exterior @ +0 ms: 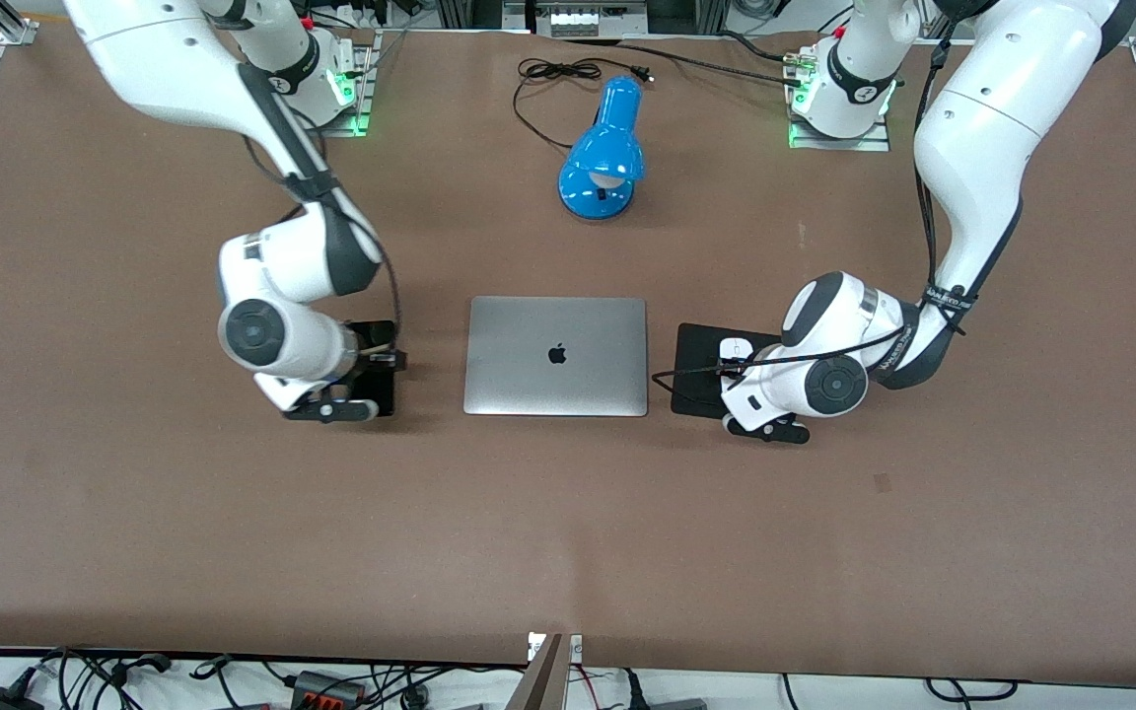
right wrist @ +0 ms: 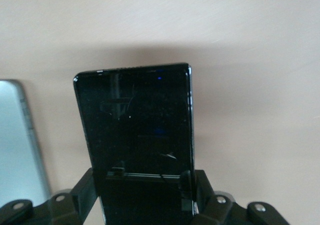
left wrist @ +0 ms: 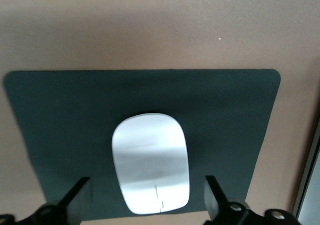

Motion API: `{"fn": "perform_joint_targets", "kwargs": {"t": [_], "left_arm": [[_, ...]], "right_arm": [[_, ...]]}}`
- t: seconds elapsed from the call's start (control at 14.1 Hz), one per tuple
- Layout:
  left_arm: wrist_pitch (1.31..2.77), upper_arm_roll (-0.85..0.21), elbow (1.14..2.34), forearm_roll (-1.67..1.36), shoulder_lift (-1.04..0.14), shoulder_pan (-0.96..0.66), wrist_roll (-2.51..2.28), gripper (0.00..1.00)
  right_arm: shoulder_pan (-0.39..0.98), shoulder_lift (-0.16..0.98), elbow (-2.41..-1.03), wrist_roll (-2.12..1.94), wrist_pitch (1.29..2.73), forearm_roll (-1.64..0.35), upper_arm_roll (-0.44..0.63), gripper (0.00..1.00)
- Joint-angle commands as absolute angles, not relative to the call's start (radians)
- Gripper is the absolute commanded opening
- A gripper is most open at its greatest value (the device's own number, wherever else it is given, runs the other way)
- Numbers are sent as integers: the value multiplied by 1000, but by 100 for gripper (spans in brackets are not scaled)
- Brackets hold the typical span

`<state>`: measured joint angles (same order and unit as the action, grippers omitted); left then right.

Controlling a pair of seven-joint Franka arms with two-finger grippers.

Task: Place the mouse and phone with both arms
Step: 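Slide the phone beside the laptop with the right gripper while the left releases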

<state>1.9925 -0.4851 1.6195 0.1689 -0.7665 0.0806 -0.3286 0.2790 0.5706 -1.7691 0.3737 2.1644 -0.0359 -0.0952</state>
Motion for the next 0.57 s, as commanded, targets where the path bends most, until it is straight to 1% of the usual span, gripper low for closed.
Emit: {"fn": "perform_joint_targets", "kwargs": {"t": [0.0,0.07,0.21,0.5], "left_arm": [[1799,-488,1519,195,-717,100,-342,100],[1713,-488,1475,195,-689,118,-339,100],[1593,-498,1428,193,-611,179,-328,100],[1448,-502,1440,151,-375,258,-336,100]], "right_arm": [[316,604,-1758,454,2200,-38,-86,23],[319,617,-1764,462,2204,-38,-86,23],[331,627,-1776,480,2204,-38,-86,25],[356,635,-1784,522,2212,-37,-86,25]]}}
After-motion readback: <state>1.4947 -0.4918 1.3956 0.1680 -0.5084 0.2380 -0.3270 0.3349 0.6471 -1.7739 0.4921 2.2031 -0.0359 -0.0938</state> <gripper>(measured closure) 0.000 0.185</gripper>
